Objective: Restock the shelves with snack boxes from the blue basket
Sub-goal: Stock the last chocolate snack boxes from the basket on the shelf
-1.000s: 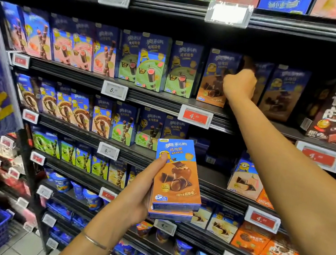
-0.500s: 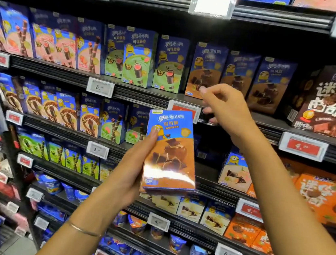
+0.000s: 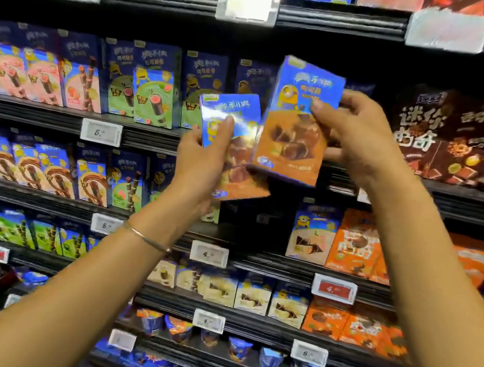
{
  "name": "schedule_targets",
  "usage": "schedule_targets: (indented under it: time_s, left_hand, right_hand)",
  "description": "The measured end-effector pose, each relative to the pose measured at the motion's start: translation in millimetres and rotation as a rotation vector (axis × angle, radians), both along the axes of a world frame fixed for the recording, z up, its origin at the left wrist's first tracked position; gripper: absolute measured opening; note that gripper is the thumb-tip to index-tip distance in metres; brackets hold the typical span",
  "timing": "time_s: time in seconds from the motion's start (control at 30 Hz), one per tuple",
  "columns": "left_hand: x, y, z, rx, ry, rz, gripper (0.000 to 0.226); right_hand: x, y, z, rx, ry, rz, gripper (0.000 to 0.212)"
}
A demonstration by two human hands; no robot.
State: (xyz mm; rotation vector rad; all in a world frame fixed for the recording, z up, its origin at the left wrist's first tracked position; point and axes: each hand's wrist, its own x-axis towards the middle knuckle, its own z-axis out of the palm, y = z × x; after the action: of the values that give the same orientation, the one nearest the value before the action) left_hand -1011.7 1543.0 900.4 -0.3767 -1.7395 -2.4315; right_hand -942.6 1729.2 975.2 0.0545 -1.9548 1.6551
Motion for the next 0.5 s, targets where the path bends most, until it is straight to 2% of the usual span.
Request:
schedule_targets:
  time_s: [0.23,0.37,0.5]
  left_hand:
    - [-13,-3,24,-0.035,0.04,0.047,0.052]
    - [-14,-5,32,-0.043,0.035,0.045,0.052]
    - [-13,-4,37,-0.04,0.036,0.073,0.051]
  right_hand:
    - [-46,54,15,0.017,0.039,-0.238,0.043]
    - [-76,59,11,0.323,0.119,-0.562,0.032]
    - [-102,59,5,0.453,0.028,-0.635,0.019]
